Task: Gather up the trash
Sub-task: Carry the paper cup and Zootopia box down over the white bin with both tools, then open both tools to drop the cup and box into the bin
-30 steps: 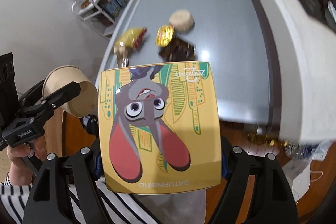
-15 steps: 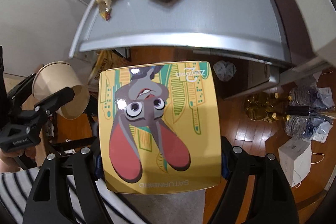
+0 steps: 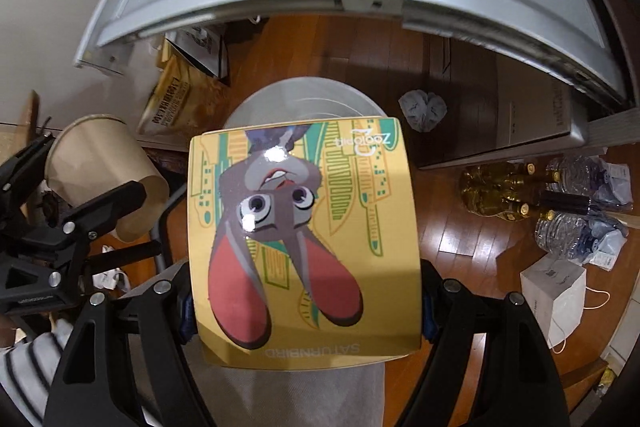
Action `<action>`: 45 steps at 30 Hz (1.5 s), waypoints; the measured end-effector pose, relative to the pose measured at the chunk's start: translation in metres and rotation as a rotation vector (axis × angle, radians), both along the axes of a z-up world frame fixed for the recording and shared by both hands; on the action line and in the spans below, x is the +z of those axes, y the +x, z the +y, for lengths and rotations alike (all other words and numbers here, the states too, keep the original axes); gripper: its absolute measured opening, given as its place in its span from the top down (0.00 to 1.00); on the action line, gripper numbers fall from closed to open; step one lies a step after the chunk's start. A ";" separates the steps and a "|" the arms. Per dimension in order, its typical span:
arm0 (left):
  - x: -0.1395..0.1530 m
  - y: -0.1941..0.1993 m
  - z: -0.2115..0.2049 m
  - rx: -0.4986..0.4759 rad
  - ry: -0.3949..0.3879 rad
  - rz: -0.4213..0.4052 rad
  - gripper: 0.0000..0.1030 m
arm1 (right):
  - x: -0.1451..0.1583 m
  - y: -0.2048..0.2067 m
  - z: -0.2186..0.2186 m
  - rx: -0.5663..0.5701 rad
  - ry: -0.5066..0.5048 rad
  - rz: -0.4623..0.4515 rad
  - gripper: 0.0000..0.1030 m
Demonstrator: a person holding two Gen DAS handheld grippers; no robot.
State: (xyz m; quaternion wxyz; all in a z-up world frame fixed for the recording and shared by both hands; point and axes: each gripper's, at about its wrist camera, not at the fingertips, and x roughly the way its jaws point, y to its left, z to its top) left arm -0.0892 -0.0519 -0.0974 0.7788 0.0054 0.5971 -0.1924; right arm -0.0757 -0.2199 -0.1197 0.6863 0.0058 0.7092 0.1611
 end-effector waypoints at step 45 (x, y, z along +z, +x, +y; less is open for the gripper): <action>-0.053 0.018 0.005 0.057 0.078 0.113 0.11 | -0.037 0.012 -0.002 -0.013 -0.120 0.009 0.11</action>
